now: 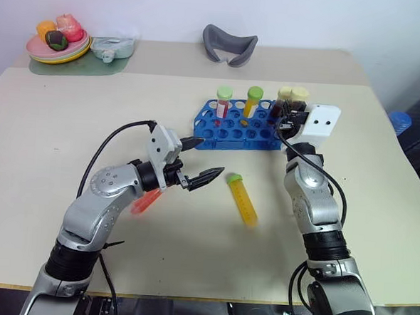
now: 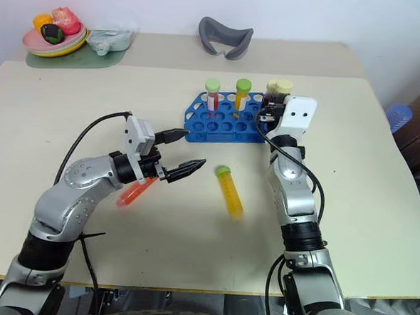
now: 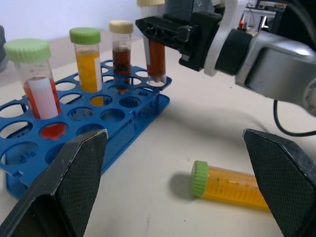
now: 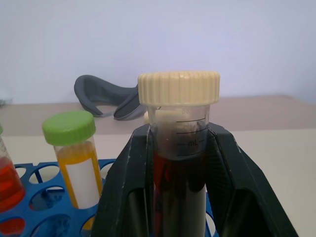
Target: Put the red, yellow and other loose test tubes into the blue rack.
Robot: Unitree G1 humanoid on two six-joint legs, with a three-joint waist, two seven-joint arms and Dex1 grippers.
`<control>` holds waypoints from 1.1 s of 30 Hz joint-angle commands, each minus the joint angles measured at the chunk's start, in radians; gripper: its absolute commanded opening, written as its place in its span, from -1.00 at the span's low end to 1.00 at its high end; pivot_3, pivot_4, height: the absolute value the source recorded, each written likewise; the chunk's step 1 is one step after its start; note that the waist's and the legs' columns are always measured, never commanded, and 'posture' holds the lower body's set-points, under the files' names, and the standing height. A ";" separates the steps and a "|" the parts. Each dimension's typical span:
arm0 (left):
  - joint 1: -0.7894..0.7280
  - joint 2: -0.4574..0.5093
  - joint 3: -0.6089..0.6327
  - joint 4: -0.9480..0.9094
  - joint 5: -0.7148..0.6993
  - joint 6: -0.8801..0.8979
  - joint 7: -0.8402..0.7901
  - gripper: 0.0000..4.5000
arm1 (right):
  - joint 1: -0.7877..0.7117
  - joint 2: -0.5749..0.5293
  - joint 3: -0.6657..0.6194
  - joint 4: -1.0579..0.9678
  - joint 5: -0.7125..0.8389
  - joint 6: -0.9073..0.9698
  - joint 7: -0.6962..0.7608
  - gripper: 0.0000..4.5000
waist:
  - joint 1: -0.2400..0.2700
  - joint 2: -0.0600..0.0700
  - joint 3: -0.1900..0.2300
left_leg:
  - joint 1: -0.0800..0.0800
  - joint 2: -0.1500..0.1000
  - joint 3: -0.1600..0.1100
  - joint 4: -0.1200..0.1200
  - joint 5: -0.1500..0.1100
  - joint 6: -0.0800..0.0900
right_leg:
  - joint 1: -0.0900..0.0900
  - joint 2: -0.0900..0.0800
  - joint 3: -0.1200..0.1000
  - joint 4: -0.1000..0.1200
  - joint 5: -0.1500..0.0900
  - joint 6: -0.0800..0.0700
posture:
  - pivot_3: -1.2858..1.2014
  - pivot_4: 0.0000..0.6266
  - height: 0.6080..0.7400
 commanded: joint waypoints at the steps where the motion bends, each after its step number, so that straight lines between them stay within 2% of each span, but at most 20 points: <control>1: -0.008 0.007 0.023 -0.031 -0.015 -0.002 0.001 1.00 | -0.026 0.018 -0.042 0.018 -0.023 -0.040 0.027 -0.65 | 0.000 0.000 0.000 | 0.000 0.000 0.000 0.000 0.000 0.000 | 0.000 0.000 0.000 0.000 0.000 0.000 | 0.03 -0.52 1.00; 6: 0.009 0.005 0.021 -0.016 -0.009 -0.021 -0.009 1.00 | -0.049 0.043 -0.066 0.050 -0.027 -0.061 0.068 -0.65 | -0.001 0.000 0.000 | 0.000 0.000 0.000 0.000 0.000 -0.001 | 0.000 0.000 0.000 0.001 0.000 0.000 | 0.03 -0.52 1.00; 8: 0.017 0.004 0.019 -0.013 -0.006 -0.029 -0.012 1.00 | -0.051 0.053 -0.074 0.041 -0.025 -0.060 0.077 -0.20 | -0.003 0.000 0.000 | 0.000 0.000 0.000 0.000 0.000 -0.001 | 0.000 0.000 0.000 0.001 0.000 0.000 | 0.03 -0.52 1.00; 11: 0.029 0.004 0.018 -0.011 -0.002 -0.042 -0.017 1.00 | -0.047 0.051 -0.077 -0.015 -0.053 -0.034 0.069 0.38 | -0.003 0.000 0.000 | 0.001 0.000 0.000 0.000 0.000 -0.001 | 0.000 0.000 0.000 0.001 0.000 0.000 | 0.03 -0.52 1.00; 12: 0.033 0.003 0.017 -0.011 -0.001 -0.045 -0.018 1.00 | -0.044 0.049 -0.078 -0.034 -0.064 -0.024 0.063 0.67 | -0.002 0.000 0.000 | 0.000 0.000 0.000 0.000 0.000 -0.001 | 0.000 0.000 0.000 0.001 0.000 0.000 | 0.03 -0.52 1.00; 13: 0.038 0.003 0.017 -0.012 0.001 -0.049 -0.019 1.00 | -0.034 0.040 -0.085 -0.071 -0.071 0.004 0.055 0.85 | -0.002 0.000 0.000 | 0.000 0.000 0.000 0.000 0.000 -0.001 | 0.000 0.000 0.000 0.001 0.000 0.000 | 0.03 -0.52 1.00; 16: 0.053 0.006 0.022 -0.018 0.004 -0.058 -0.017 1.00 | 0.017 -0.013 -0.112 -0.244 -0.064 0.142 0.072 0.85 | 0.002 0.000 0.000 | 0.000 0.000 0.000 0.000 0.000 -0.001 | 0.000 0.000 0.000 0.001 0.000 0.000 | 0.03 -0.52 1.00; 18: 0.064 0.012 0.030 -0.016 0.006 -0.065 -0.017 1.00 | 0.078 -0.099 -0.137 -0.419 -0.006 0.289 0.145 0.85 | 0.005 0.000 0.000 | 0.000 0.000 0.000 0.000 0.000 -0.001 | 0.000 -0.001 0.000 0.001 0.000 0.000 | 0.03 -0.52 1.00; 20: 0.075 0.022 0.041 -0.003 0.013 -0.077 -0.023 1.00 | 0.153 -0.230 -0.174 -0.606 0.110 0.477 0.261 0.85 | 0.013 0.001 0.000 | -0.001 -0.001 0.000 0.000 0.000 -0.001 | 0.000 -0.001 0.000 0.000 0.000 0.000 | 0.03 -0.52 1.00; 22: 0.077 0.039 0.044 0.018 0.020 -0.091 -0.040 1.00 | 0.238 -0.405 -0.230 -0.791 0.342 0.745 0.384 0.85 | 0.012 0.002 -0.001 | -0.001 -0.001 -0.001 0.000 0.000 0.000 | 0.001 -0.001 0.000 -0.001 0.000 0.000 | 0.03 -0.52 1.00; 24: 0.071 0.050 0.040 0.040 0.028 -0.103 -0.055 1.00 | 0.291 -0.532 -0.267 -0.906 0.488 0.915 0.442 0.85 | 0.003 0.002 -0.001 | 0.001 -0.001 -0.001 0.000 -0.001 0.001 | 0.002 -0.001 0.000 -0.001 0.000 0.000 | 0.03 -0.52 1.00; 26: 0.057 0.053 0.034 0.069 0.036 -0.117 -0.071 1.00 | 0.305 -0.608 -0.273 -0.985 0.583 1.042 0.442 0.85 | -0.002 0.003 -0.001 | 0.003 0.000 -0.001 0.000 -0.001 0.001 | 0.004 0.001 0.000 0.000 0.000 0.000 | 0.03 -0.52 1.00; 29: 0.027 0.051 0.026 0.115 0.045 -0.137 -0.097 1.00 | 0.227 -0.573 -0.231 -1.010 0.761 1.282 0.312 0.85 | -0.006 0.003 -0.001 | 0.014 0.000 -0.001 -0.001 -0.001 0.002 | 0.014 0.001 0.001 -0.001 0.000 -0.001 | 0.03 -0.52 1.00; 31: 0.014 0.049 0.021 0.134 0.050 -0.145 -0.109 1.00 | 0.118 -0.452 -0.193 -0.969 0.773 1.517 0.214 0.85 | -0.009 0.002 -0.001 | 0.016 0.000 0.000 -0.001 -0.001 0.002 | 0.017 0.001 0.001 -0.002 0.000 -0.001 | 0.03 -0.52 1.00; 33: 0.009 0.049 0.016 0.145 0.053 -0.149 -0.117 1.00 | 0.049 -0.355 -0.149 -0.916 0.824 1.609 0.110 0.85 | -0.008 0.002 -0.001 | 0.015 0.000 -0.001 0.000 -0.001 0.002 | 0.016 0.001 0.001 -0.002 0.000 -0.001 | 0.03 -0.52 1.00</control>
